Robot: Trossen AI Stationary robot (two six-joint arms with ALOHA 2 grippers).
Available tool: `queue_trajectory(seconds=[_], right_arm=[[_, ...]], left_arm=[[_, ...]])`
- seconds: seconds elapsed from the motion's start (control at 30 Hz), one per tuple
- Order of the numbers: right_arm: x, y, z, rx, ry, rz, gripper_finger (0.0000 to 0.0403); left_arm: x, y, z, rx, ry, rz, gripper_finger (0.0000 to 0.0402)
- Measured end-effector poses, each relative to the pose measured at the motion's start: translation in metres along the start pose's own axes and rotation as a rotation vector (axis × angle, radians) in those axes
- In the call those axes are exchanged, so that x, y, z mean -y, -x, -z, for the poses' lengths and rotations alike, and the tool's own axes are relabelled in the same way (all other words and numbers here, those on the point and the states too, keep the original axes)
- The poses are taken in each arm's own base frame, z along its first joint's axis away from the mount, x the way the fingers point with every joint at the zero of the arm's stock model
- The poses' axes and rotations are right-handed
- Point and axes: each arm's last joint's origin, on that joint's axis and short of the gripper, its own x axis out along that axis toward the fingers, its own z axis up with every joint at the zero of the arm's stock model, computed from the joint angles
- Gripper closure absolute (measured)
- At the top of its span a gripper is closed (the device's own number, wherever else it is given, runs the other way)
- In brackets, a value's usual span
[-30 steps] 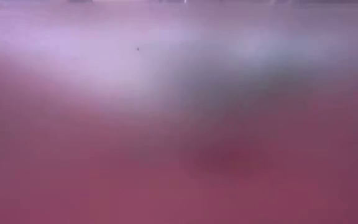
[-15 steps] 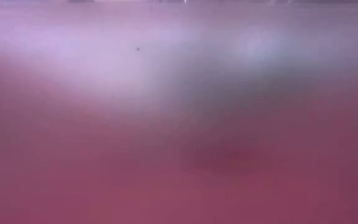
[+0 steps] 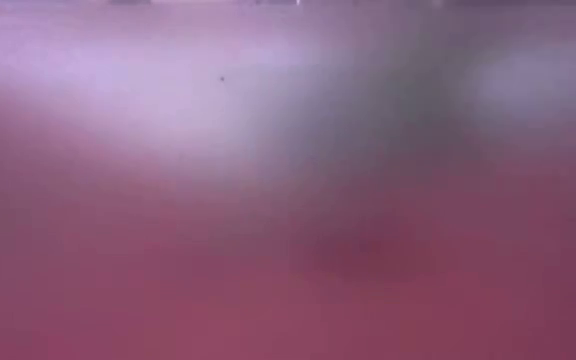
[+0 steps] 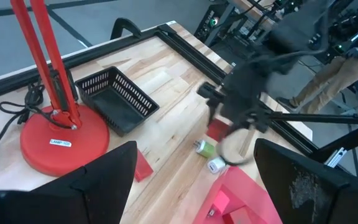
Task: Pick & Place Office items
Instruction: Put the red charger adapter into the red bin
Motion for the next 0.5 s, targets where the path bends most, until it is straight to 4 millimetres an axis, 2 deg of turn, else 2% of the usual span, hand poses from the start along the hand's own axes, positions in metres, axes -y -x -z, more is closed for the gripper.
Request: queue_trajectory(seconds=[0.13, 0.27, 0.4, 0.5], right_arm=[[-0.036, 0.022, -0.027, 0.100, 0.043, -0.038, 0.0190], [-0.071, 0.052, -0.052, 0.221, 0.050, -0.089, 0.0200], [-0.099, 0.082, -0.072, 0.346, 0.030, -0.116, 0.0180], [-0.118, 0.092, -0.088, 0.413, 0.019, -0.122, 0.0170]], left_arm=[[0.000, 0.000, 0.000, 0.000, -0.009, 0.000, 0.0082], [0.000, 0.000, 0.000, 0.000, -0.029, 0.001, 0.0082], [0.001, 0.001, 0.001, -0.004, -0.055, 0.009, 0.0082], [0.002, 0.001, 0.001, -0.004, -0.062, 0.010, 0.0082]])
